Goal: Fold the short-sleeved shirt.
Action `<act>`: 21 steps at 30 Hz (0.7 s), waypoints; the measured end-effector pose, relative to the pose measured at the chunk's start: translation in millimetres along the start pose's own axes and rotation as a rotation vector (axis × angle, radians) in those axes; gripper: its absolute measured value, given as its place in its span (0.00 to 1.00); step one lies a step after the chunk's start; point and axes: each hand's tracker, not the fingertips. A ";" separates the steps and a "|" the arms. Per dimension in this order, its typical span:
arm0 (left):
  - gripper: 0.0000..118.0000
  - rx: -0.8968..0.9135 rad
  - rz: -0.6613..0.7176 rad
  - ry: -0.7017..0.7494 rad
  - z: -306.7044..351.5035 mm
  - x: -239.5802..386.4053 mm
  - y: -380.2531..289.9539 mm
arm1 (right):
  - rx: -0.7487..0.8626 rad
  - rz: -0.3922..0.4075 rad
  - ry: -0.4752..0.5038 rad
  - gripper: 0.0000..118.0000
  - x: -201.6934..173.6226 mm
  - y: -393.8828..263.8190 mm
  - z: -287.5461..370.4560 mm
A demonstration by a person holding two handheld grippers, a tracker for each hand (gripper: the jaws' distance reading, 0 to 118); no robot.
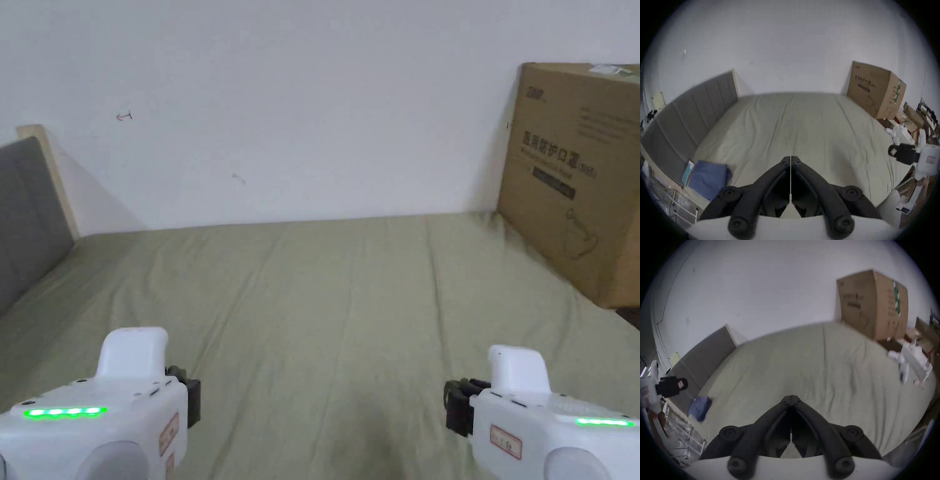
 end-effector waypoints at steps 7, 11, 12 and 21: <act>0.00 0.273 0.006 0.103 46.7 28.5 25.4 | 0.314 0.203 -0.082 0.00 -42.6 52.3 51.4; 0.00 0.347 -0.012 0.114 62.1 36.9 30.9 | 0.415 0.212 -0.080 0.00 -59.0 59.8 72.2; 0.00 0.360 -0.023 0.126 64.7 40.9 31.5 | 0.419 0.234 -0.085 0.00 -62.8 60.8 74.0; 0.00 0.377 -0.033 0.110 69.3 50.8 29.5 | 0.372 0.233 -0.079 0.00 -62.0 47.6 71.5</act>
